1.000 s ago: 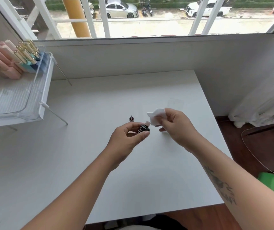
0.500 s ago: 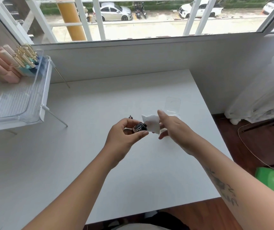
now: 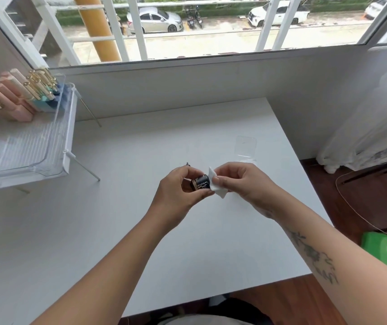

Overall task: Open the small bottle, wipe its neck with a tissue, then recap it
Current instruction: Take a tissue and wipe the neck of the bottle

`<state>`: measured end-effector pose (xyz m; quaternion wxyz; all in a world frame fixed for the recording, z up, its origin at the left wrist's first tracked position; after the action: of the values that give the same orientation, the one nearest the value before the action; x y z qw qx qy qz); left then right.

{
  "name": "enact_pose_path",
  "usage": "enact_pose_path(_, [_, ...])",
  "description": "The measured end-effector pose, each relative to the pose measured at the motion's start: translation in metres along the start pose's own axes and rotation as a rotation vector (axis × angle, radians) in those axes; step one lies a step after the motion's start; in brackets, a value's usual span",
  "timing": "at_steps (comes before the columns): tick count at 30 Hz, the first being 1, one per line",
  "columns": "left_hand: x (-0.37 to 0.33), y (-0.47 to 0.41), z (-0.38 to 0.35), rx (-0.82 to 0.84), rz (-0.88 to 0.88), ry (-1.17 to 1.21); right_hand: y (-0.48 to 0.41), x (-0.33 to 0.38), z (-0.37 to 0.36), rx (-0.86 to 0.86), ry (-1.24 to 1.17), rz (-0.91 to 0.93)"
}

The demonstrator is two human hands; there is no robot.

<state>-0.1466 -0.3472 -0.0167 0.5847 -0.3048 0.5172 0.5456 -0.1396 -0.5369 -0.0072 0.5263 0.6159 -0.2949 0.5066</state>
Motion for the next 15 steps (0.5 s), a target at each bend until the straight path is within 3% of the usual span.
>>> enact_pose_path(7, [0.012, 0.007, 0.005, 0.087, 0.286, 0.395, 0.003, -0.003, -0.007, -0.081, -0.073, 0.010])
enact_pose_path(11, [0.011, 0.008, 0.009, 0.112, 0.276, 0.505, 0.005, -0.006, -0.010, -0.090, -0.161, -0.020])
enact_pose_path(15, [0.010, 0.008, 0.013, 0.115, 0.176, 0.381, 0.008, -0.008, -0.014, -0.111, -0.304, -0.028])
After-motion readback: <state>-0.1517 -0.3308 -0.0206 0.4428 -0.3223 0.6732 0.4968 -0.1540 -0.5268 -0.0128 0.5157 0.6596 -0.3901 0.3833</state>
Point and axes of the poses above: each hand's wrist, its own y-axis away from the middle knuckle, its own z-axis out of the back of the hand, x = y × z, the point moved 2 cm from there along -y, towards the middle knuckle, and after that the axes turned 3 degrees about x, right-handed, at the moved point
